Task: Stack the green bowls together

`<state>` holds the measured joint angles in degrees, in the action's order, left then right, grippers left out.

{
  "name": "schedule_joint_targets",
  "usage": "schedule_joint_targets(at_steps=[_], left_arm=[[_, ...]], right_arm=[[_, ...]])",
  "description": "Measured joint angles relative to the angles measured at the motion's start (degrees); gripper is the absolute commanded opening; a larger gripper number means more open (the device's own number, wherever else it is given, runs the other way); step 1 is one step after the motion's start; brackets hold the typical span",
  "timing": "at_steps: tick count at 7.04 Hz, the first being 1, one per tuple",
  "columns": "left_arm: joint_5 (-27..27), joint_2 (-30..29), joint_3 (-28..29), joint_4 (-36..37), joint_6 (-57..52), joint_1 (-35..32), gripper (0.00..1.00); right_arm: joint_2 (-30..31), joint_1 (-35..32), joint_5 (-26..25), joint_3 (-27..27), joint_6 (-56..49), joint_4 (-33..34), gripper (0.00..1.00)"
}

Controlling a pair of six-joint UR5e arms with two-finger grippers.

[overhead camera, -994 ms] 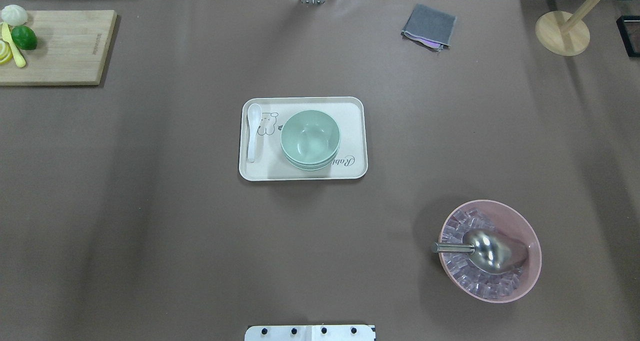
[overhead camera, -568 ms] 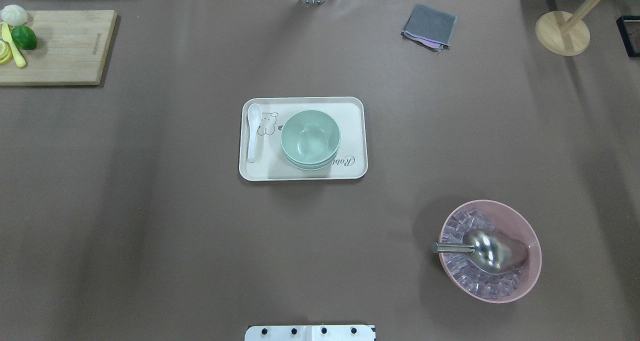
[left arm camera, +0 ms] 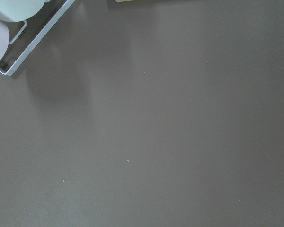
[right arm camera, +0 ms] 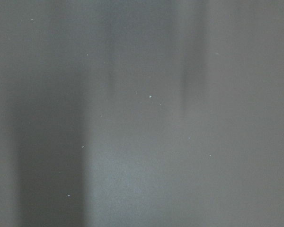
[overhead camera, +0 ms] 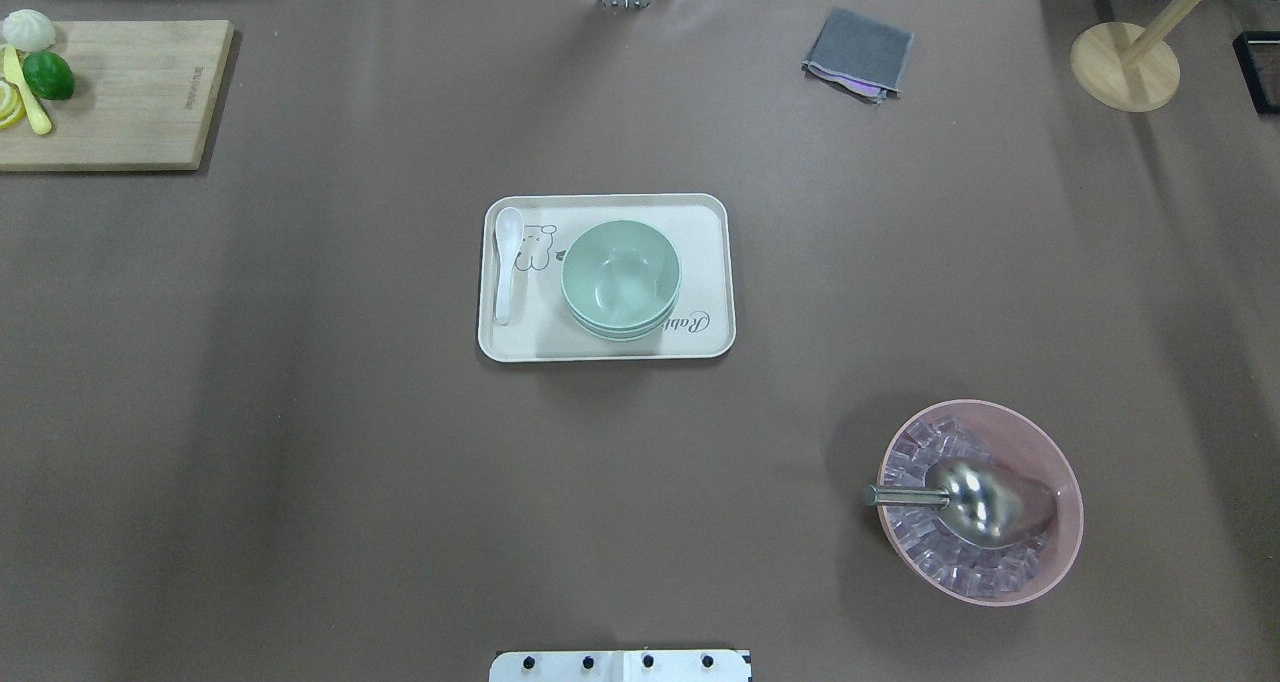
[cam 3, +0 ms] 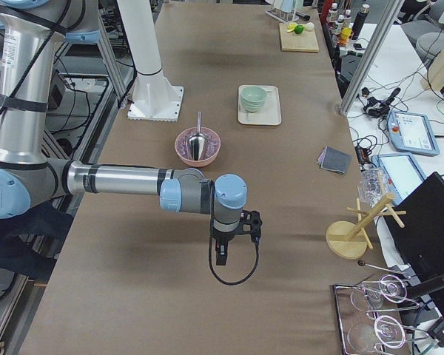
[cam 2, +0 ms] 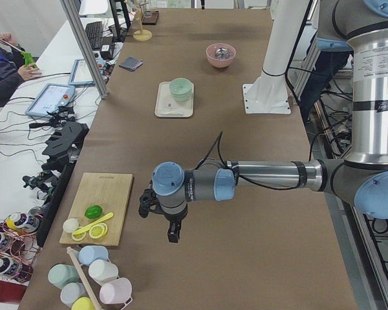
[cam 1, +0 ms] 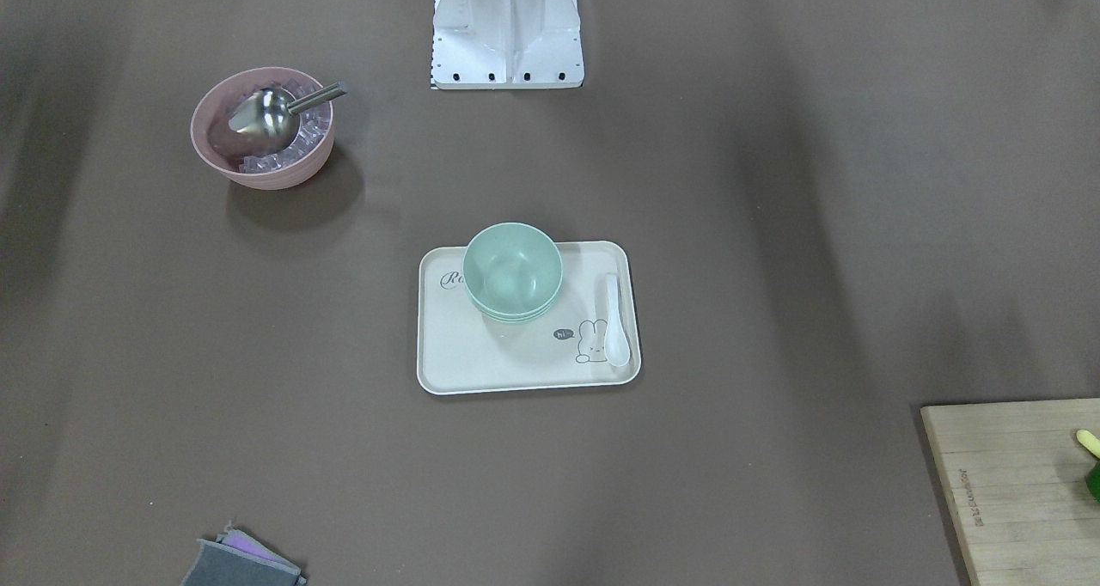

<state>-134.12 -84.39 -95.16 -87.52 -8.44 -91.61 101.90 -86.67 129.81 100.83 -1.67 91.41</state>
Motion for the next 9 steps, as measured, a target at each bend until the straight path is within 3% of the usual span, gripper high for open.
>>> schedule_joint_targets(at_steps=[9], left_arm=[[-0.1,0.1,-0.3,0.0,0.1,-0.1,0.99]], right_arm=[[-0.5,0.1,0.8,0.3,-0.2,-0.1,1.0]])
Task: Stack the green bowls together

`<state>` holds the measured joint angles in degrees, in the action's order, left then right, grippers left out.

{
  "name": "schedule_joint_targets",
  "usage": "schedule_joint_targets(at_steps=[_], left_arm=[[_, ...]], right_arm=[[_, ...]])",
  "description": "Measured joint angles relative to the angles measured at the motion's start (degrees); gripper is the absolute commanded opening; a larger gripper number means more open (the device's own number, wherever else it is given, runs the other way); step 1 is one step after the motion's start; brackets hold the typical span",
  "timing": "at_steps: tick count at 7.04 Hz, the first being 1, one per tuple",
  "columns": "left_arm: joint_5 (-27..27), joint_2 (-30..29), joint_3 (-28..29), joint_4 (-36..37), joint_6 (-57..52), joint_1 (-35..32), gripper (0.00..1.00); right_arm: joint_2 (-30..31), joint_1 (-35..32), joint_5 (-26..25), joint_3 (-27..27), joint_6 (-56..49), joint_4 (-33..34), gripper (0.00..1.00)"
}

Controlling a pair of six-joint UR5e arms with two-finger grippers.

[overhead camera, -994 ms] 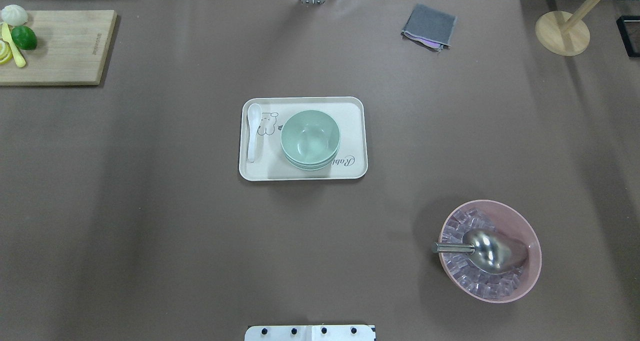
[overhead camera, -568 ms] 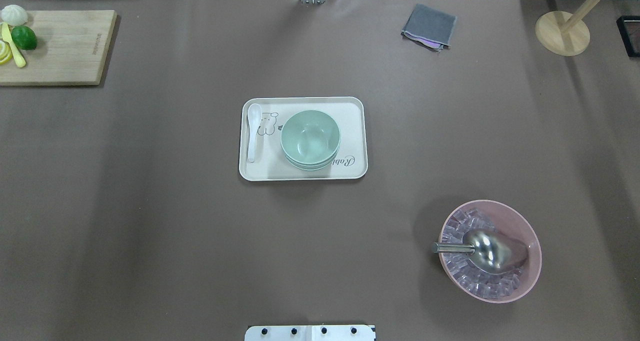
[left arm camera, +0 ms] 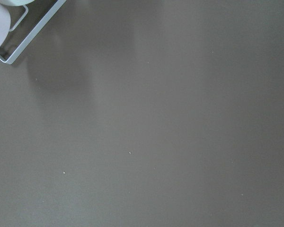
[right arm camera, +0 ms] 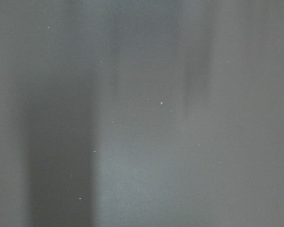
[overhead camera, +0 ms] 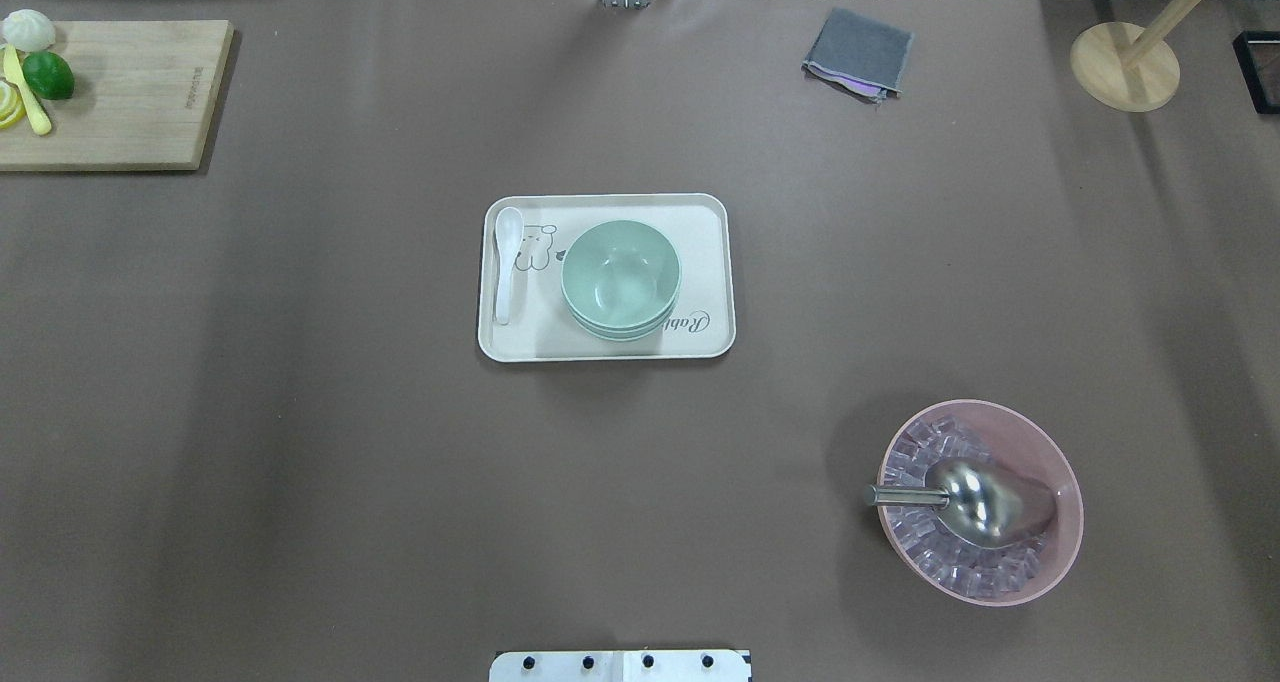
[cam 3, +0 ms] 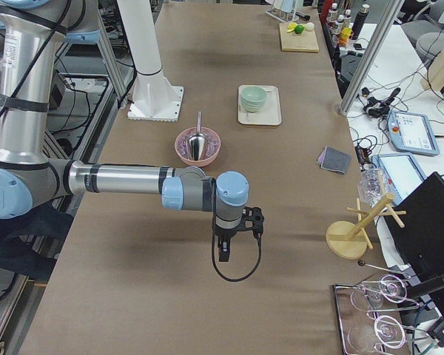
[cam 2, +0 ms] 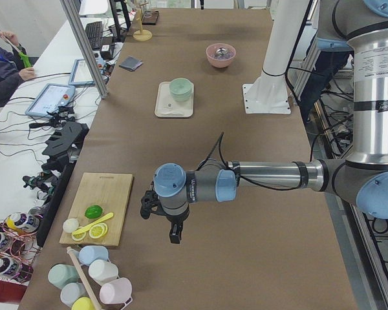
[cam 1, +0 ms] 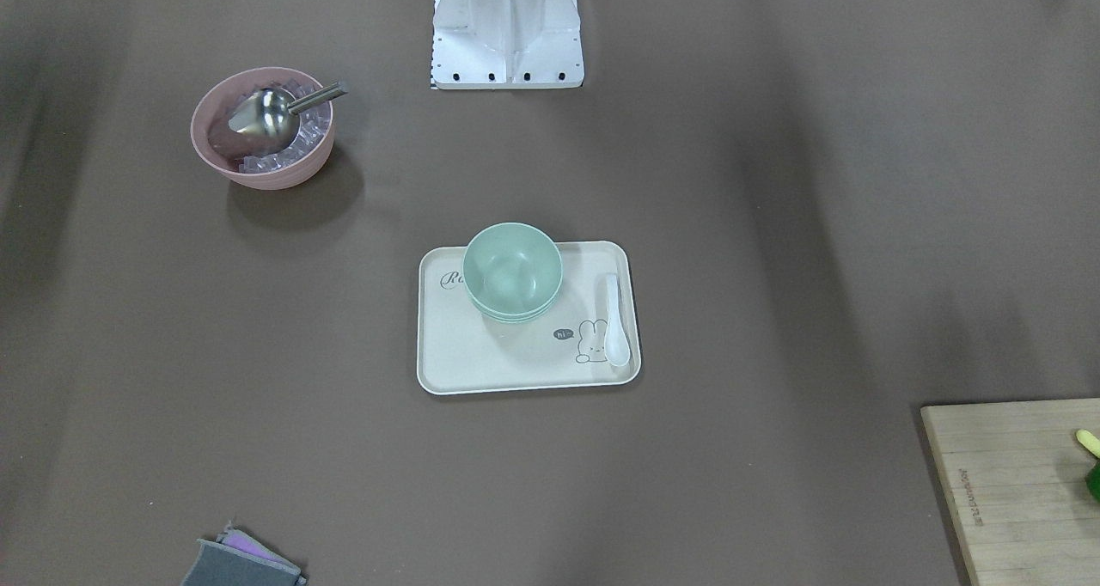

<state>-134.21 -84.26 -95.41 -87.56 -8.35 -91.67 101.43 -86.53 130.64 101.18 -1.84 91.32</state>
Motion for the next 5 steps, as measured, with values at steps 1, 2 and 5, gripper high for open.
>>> schedule_joint_targets(at_steps=[1,2,5], left_arm=[[0.0,-0.1,0.0,0.0,0.0,0.0,0.99],[0.0,-0.2,0.0,0.0,0.1,0.0,0.99],[-0.1,-0.4,-0.1,0.0,0.2,0.0,0.99]], right_arm=[[0.0,0.0,0.0,-0.1,0.0,0.0,1.0],[0.0,0.0,0.0,-0.1,0.0,0.0,1.0],[0.0,0.0,0.0,-0.1,0.0,0.0,1.0]])
